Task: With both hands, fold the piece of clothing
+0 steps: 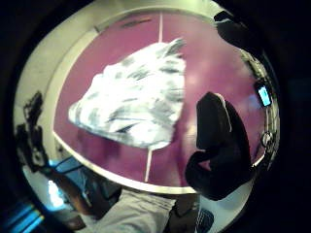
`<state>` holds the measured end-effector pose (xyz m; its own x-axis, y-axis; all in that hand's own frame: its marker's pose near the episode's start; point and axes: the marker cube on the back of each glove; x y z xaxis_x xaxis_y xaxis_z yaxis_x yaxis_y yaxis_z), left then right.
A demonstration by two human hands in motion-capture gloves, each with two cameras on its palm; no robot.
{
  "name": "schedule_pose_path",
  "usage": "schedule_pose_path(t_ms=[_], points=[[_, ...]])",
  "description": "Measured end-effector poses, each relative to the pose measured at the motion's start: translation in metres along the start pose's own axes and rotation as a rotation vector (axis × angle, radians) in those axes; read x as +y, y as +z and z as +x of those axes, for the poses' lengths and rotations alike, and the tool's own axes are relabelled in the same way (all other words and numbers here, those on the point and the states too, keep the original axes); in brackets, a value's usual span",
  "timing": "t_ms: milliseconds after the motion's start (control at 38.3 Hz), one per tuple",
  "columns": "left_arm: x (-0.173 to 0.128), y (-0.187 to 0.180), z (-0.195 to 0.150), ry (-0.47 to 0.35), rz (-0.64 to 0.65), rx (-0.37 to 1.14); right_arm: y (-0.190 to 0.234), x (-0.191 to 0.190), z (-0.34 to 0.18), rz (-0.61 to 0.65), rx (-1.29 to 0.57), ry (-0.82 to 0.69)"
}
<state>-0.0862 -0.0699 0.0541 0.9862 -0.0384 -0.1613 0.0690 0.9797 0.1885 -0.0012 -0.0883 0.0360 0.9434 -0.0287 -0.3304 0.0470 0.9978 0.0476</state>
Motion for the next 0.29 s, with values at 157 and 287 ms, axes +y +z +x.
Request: schedule_pose_path(t_ms=[157, 287], points=[[0.009, 0.000, 0.032, 0.063, -0.099, -0.032, -0.002, 0.006, 0.035, 0.015, -0.070, 0.098], [0.017, -0.003, 0.048, 0.102, -0.117, -0.044, 0.004, 0.001, 0.038, 0.021, -0.138, 0.091]])
